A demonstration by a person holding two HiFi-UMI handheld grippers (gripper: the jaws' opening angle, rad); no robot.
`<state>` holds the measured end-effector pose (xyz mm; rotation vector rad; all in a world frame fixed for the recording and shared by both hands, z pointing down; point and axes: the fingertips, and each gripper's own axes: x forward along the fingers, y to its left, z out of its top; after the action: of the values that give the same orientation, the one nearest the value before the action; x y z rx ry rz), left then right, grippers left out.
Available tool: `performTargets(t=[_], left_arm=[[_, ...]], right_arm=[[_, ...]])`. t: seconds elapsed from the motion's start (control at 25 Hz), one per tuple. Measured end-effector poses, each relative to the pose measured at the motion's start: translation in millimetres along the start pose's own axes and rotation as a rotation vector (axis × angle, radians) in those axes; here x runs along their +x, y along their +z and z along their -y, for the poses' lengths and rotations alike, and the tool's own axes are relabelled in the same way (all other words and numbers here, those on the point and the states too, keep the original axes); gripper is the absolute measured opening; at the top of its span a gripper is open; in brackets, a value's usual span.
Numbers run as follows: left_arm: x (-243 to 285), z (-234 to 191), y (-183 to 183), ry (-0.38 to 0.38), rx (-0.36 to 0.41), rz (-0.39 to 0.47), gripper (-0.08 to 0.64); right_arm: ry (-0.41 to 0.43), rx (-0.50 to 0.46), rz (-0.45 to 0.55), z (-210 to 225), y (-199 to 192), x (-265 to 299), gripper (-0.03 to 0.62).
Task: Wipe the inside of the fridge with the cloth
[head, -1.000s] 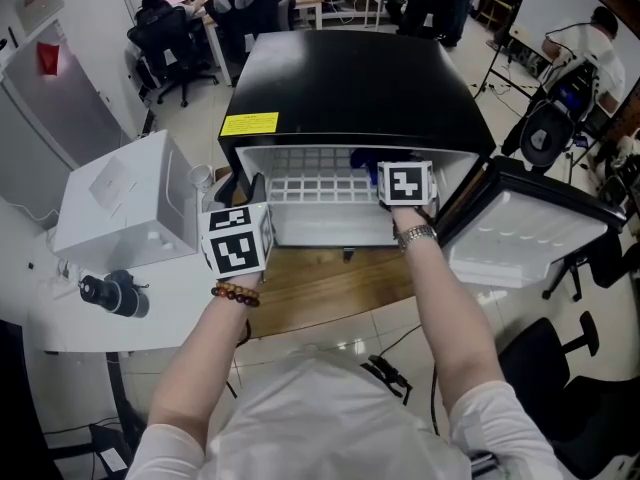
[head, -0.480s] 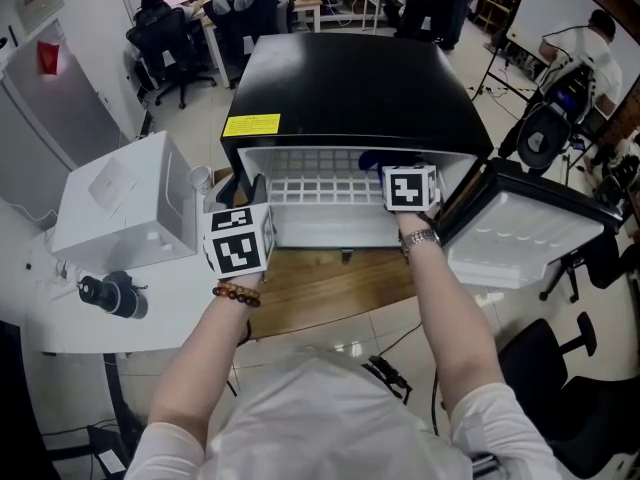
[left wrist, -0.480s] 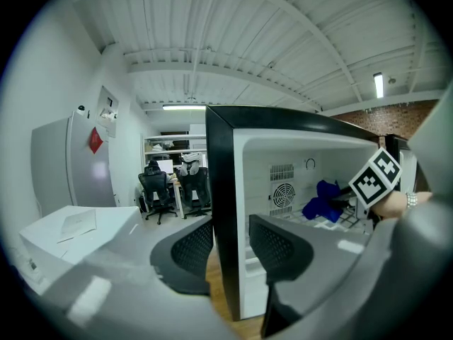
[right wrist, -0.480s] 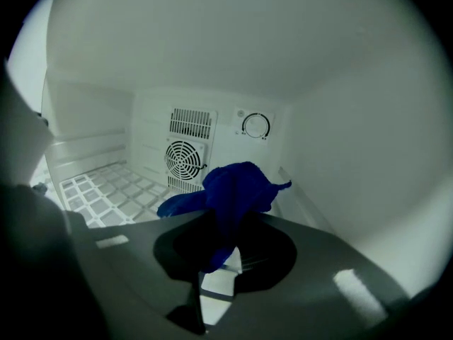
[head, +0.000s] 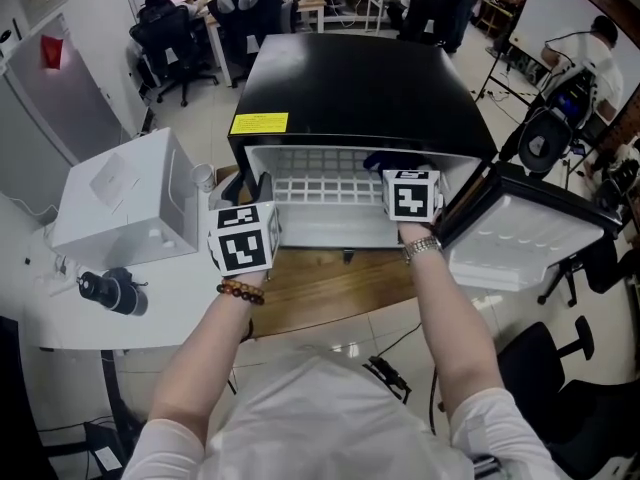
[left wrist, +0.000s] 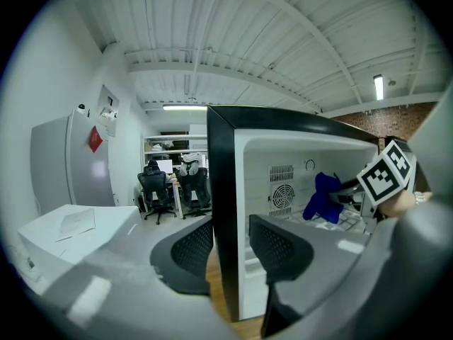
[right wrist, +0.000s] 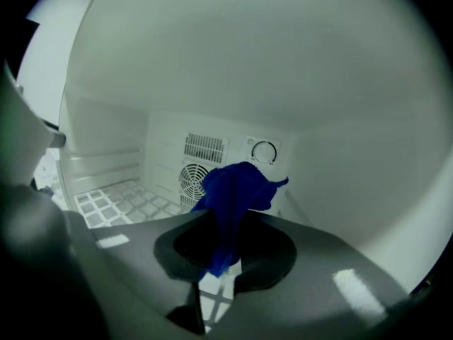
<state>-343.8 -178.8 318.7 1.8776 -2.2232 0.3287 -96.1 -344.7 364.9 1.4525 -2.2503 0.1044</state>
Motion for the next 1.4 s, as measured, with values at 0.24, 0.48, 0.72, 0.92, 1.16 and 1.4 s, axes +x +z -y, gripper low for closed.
performTargets(t=[0.24,0.48,0.72,0.92,1.16,1.4], left_arm=[[0,1,0,-0.005,0.007,-0.003,0.153],[2,0,-3,-0.019,0.017,-0.018,0.152],[1,1,-5,-0.034,0.026,-0.029,0.152],[0,1,-5,-0.041,0.034,-0.028,0.152],[-1,1,-5,-0.045,0.041,-0.016,0.152],[0,0,-4,-0.047,0.042,0.0,0.152]], right_arm=[[0.177,-0.008,0.146,-76,42,-27,0.066],[0.403,0.075,0.153,-160,51,-42,0.066],[0.534,0.132,0.121,-216,43,-48,0.066],[0.526,0.091,0.054,-237,13,-31,0.066],[0.443,0.041,0.035,-217,-1,-20,0.066],[0.384,0.051,0.037,-194,-7,-20,0.066]])
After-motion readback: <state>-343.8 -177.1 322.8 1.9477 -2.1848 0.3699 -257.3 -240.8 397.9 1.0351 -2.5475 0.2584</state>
